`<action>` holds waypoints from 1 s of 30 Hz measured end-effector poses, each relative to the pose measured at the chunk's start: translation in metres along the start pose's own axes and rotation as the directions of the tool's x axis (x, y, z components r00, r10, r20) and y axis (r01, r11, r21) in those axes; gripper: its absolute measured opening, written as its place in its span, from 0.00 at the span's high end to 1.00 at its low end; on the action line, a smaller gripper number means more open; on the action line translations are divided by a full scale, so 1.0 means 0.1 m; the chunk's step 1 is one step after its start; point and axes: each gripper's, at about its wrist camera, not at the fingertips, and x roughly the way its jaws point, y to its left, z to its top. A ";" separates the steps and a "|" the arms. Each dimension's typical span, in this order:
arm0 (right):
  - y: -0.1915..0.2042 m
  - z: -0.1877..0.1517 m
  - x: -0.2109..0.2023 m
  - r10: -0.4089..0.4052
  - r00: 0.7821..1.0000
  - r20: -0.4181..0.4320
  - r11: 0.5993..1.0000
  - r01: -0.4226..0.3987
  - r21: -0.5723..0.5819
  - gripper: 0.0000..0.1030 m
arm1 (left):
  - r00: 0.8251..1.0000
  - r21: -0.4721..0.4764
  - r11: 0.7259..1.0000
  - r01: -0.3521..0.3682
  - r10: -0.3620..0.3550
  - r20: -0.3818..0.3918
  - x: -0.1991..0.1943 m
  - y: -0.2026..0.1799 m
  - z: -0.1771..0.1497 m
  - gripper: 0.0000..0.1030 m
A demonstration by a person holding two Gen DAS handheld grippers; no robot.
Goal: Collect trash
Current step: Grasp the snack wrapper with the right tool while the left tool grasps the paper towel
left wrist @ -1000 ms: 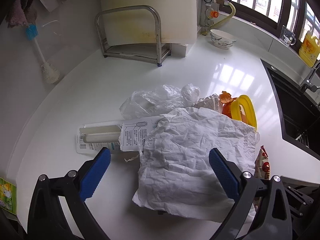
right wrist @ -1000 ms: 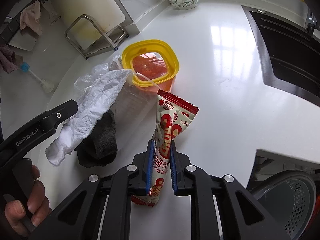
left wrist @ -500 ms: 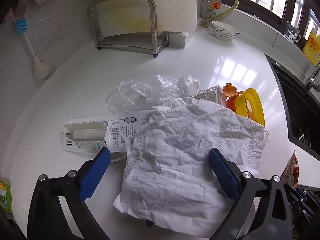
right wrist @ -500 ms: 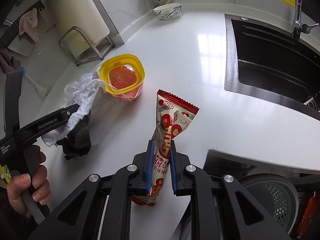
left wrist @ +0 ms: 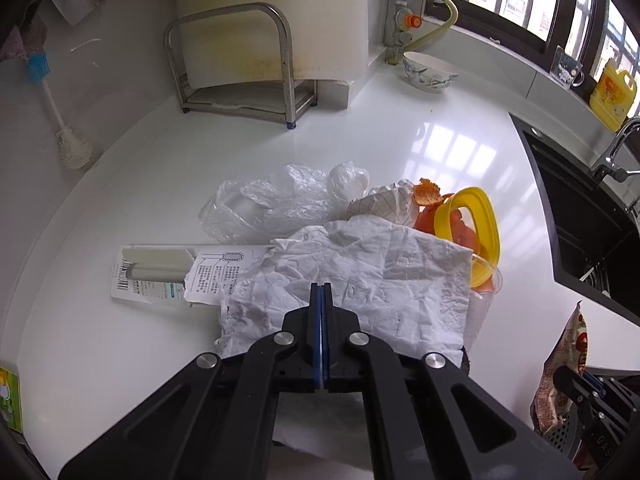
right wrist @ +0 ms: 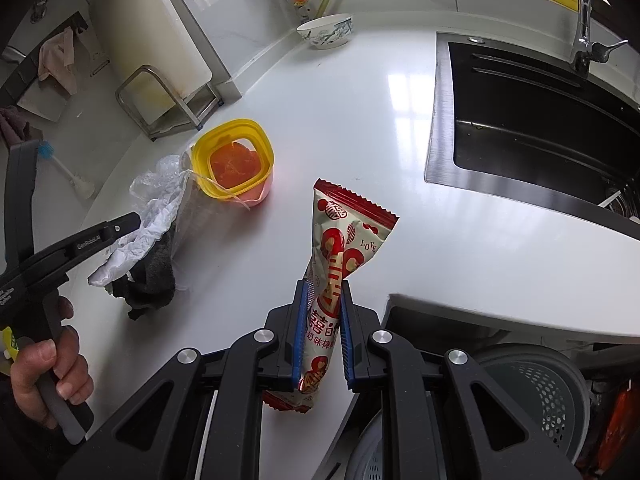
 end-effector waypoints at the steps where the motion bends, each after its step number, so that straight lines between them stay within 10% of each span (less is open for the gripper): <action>1: 0.00 0.00 -0.01 0.002 1.000 0.001 1.000 -0.002 0.000 0.86 | 1.000 -0.005 1.000 0.002 -0.002 0.009 -0.06 0.01 0.01 0.99; 11: -0.03 -0.03 -0.18 0.024 0.999 0.022 1.000 -0.024 -0.009 0.85 | 0.999 -0.009 0.999 0.033 -0.033 -0.007 -0.18 -0.01 0.05 0.89; 15: -0.07 -0.05 -0.22 0.028 0.999 0.028 1.000 -0.029 0.000 0.85 | 1.000 0.022 1.000 0.005 -0.005 0.007 -0.14 -0.06 0.06 0.23; 16: -0.07 -0.05 -0.22 0.029 0.999 0.030 1.000 -0.029 0.004 0.85 | 1.000 0.028 1.000 0.007 -0.008 0.024 -0.15 -0.06 0.06 0.22; 26: -0.12 -0.08 -0.20 0.028 0.999 0.020 0.999 -0.028 0.022 0.85 | 0.997 0.078 0.997 -0.009 0.015 -0.078 0.30 -0.13 0.03 0.22; 30: -0.11 -0.08 -0.18 0.024 1.000 0.015 0.999 -0.025 0.021 0.85 | 0.992 0.066 0.998 0.017 -0.009 -0.126 0.38 -0.15 0.03 0.80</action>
